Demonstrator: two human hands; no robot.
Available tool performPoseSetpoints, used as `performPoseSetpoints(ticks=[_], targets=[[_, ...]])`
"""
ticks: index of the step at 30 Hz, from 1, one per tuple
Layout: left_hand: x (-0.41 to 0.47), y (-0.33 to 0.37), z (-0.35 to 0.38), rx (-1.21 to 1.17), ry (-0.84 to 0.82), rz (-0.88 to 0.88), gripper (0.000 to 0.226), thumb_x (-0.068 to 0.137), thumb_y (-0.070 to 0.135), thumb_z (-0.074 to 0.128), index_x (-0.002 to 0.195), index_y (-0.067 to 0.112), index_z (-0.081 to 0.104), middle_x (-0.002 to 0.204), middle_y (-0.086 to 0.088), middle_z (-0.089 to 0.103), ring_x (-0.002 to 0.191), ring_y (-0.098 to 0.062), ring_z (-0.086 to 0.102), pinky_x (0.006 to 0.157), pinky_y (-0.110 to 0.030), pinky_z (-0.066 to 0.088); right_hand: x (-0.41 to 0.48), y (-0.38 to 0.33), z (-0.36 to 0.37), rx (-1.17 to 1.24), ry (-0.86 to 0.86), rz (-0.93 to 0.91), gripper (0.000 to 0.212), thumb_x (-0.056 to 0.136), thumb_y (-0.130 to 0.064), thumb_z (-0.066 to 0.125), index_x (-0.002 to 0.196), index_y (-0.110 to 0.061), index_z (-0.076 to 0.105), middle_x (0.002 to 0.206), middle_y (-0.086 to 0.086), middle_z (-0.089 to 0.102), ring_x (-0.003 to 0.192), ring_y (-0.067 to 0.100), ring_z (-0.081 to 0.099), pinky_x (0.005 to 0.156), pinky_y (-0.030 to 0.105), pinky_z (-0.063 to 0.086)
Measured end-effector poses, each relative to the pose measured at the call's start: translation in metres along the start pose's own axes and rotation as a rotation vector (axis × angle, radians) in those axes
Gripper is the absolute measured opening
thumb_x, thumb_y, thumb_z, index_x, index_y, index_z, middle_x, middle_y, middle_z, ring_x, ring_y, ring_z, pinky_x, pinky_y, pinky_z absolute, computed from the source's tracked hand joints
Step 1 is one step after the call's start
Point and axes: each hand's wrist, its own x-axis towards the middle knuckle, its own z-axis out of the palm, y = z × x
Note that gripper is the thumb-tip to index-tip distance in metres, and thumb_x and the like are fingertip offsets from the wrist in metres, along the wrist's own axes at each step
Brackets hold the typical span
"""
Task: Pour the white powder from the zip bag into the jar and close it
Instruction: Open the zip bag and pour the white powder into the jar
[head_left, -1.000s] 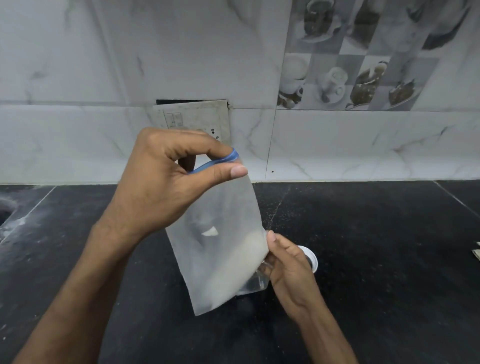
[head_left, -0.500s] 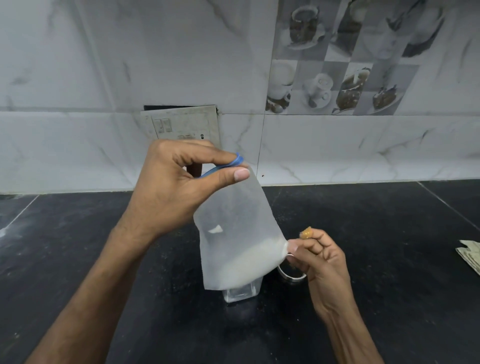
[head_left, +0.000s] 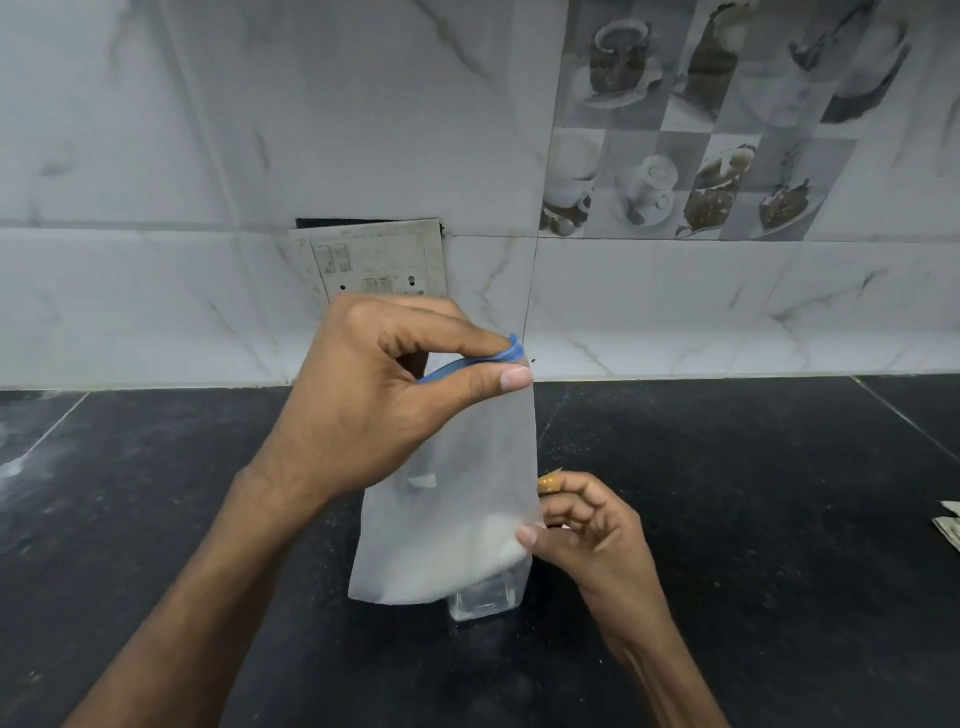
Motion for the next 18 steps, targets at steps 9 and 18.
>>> performPoseSetpoints(ticks=[9,18], targets=[[-0.012,-0.02,-0.02,-0.002,0.073,-0.137,0.011,0.072,0.036,0.082,0.079,0.036,0.074,0.062,0.024,0.066,0.05,-0.006,0.038,0.05,-0.018,0.034,0.025,-0.029,-0.023,0.036,0.018,-0.115,0.036,0.064,0.001,0.077,0.094,-0.005,0.058,0.069,0.007,0.073,0.063,0.011,0.067,0.065,0.022,0.056],[-0.013,-0.029,-0.001,-0.139,0.154,-0.176,0.009,0.073,0.033,0.081,0.077,0.027,0.076,0.068,0.015,0.072,0.056,-0.015,0.052,0.059,-0.017,0.047,0.044,-0.068,-0.045,-0.097,0.123,-0.288,0.04,0.074,0.018,0.072,0.088,-0.015,0.053,0.068,0.0,0.071,0.068,0.007,0.064,0.071,0.016,0.05]])
